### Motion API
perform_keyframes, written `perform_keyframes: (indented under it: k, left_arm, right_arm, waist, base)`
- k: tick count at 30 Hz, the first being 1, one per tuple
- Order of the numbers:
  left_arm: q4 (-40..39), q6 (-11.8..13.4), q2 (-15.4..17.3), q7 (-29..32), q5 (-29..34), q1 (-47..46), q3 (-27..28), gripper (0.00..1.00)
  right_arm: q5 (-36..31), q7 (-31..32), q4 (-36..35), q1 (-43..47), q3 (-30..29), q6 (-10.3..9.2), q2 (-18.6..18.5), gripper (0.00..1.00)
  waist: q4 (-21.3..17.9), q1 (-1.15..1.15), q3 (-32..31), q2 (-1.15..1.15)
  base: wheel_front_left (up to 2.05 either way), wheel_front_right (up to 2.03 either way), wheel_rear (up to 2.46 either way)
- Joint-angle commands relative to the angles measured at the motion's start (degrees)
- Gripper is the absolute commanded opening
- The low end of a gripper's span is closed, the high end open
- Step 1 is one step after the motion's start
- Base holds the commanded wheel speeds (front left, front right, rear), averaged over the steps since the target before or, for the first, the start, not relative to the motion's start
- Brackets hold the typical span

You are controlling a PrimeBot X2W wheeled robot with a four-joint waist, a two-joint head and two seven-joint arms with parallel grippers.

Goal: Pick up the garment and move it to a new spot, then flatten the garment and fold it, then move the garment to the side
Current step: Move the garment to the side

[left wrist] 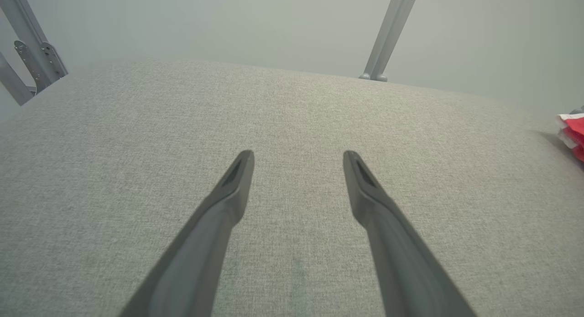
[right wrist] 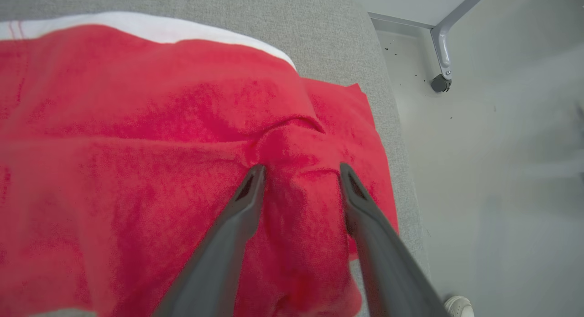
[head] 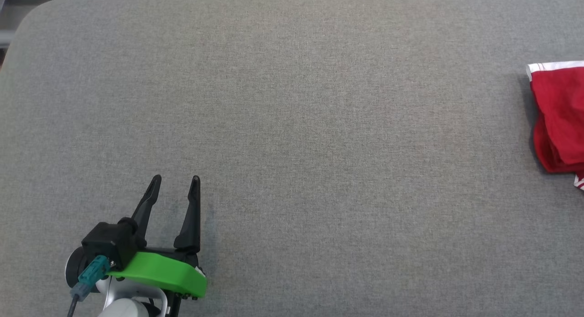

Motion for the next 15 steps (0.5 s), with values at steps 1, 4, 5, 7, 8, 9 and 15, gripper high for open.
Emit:
perform_keyframes:
  k: [1, 4, 5, 7, 8, 9, 15]
  left_arm:
    - [-0.19, 0.29, 0.22, -0.04, 0.16, -0.80, 0.12, 1.00]
    - [0.15, 0.43, -0.03, -0.21, -0.16, -0.66, 0.20, 1.00]
    - [0.27, 0.50, -0.16, -0.29, -0.27, -0.51, 0.21, 1.00]
    - [0.60, 0.40, -0.34, -0.42, -0.40, -0.08, 0.11, 1.00]
    - [0.80, 0.39, -0.39, -0.44, -0.54, 0.14, 0.08, 1.00]
    - [0.99, 0.33, -0.40, -0.50, -0.63, 0.34, 0.06, 1.00]
    - [1.81, 0.61, -0.02, -1.05, -1.32, 1.75, 0.79, 1.00]
  right_arm:
    - [-1.22, -1.97, 1.11, -0.72, -0.34, 0.00, 0.44, 1.00]
    - [-3.46, -6.45, 4.68, -1.04, -0.58, 0.00, 1.62, 1.00]
    - [-3.97, -7.38, 5.97, -0.85, -0.52, -0.01, 2.02, 1.00]
    - [-4.52, -9.01, 8.00, -0.44, 0.07, 0.00, 2.86, 1.00]
    - [-4.66, -9.95, 8.95, -0.31, 0.24, -0.01, 3.12, 1.00]
    - [-4.96, -11.14, 9.71, -0.07, 0.52, 0.00, 3.32, 1.00]
    - [-3.49, -19.66, 9.97, 0.80, 1.28, -0.01, 5.41, 1.00]
  waist:
    - [-0.04, 0.00, 0.13, 0.00]
    - [-0.26, 0.00, -0.11, 0.00]
    - [-0.40, 0.00, -0.38, 0.00]
    - [-0.72, 0.00, -1.05, 0.00]
    - [-0.96, 0.00, -1.47, 0.00]
    - [-1.21, 0.00, -1.98, 0.00]
    - [-3.44, 0.00, -5.89, 0.00]
  base:
    - [0.00, 0.00, 0.00]
    - [0.00, 0.00, 0.00]
    - [0.00, 0.00, 0.00]
    - [0.00, 0.00, 0.00]
    - [0.00, 0.00, 0.00]
    - [0.00, 0.00, 0.00]
    - [0.00, 0.00, 0.00]
